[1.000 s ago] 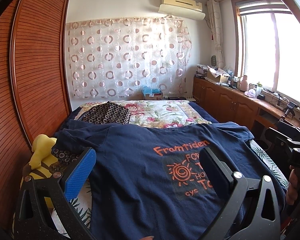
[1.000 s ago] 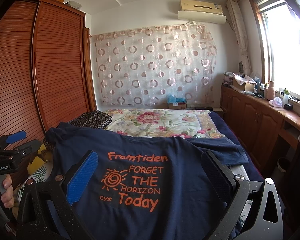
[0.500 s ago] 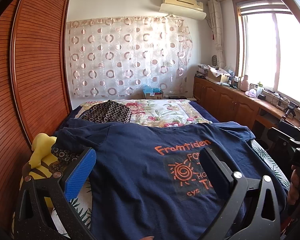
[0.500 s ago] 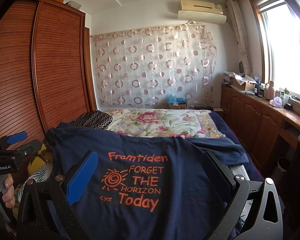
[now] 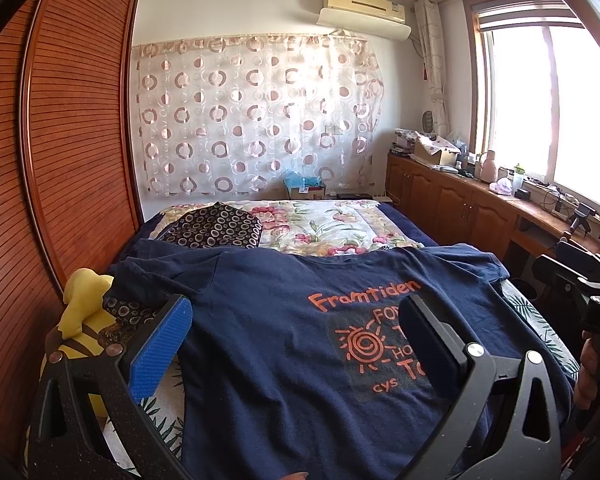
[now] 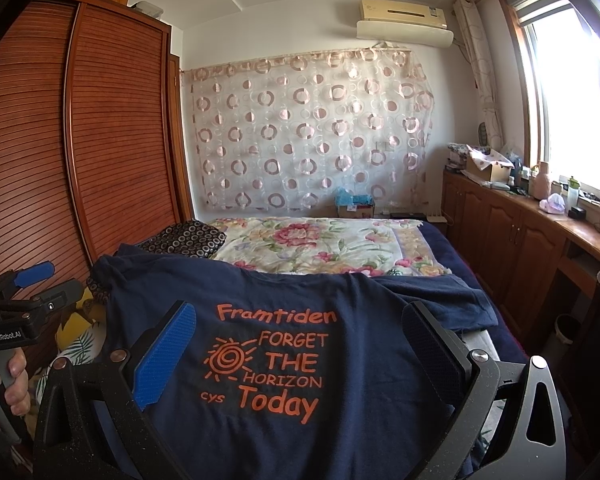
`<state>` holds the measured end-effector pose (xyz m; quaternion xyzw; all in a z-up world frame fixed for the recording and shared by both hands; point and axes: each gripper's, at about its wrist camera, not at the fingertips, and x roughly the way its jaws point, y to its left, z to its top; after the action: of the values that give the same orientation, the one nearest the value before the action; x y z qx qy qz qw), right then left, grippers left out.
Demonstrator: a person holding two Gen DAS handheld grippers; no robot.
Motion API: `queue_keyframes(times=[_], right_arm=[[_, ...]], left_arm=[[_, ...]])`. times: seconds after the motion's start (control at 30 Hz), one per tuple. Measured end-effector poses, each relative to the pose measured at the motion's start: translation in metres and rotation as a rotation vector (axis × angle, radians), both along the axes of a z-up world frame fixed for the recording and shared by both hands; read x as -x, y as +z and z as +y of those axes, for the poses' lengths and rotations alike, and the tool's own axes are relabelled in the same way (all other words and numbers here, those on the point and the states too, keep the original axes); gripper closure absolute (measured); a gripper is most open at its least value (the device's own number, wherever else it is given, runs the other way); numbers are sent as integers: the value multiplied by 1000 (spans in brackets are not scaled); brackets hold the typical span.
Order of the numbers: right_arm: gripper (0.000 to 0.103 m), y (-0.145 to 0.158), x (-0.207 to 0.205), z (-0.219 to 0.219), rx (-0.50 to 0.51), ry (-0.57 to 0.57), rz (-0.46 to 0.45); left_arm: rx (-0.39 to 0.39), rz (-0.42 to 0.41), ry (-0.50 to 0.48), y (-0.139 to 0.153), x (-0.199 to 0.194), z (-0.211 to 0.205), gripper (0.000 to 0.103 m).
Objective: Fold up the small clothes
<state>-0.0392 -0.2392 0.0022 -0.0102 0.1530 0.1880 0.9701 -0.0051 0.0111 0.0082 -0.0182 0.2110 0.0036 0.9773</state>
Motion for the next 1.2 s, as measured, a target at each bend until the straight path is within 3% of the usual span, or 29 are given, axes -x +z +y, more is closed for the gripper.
queue_keyframes(times=[0.8,1.2], right_arm=[[0,-4,-14,1,11,26,14],[0,-7,-55,16,56,80,36]], left_arm=[[3,14,6,0,-6,2,0],[-15,31,12,-10,-51,27,0]])
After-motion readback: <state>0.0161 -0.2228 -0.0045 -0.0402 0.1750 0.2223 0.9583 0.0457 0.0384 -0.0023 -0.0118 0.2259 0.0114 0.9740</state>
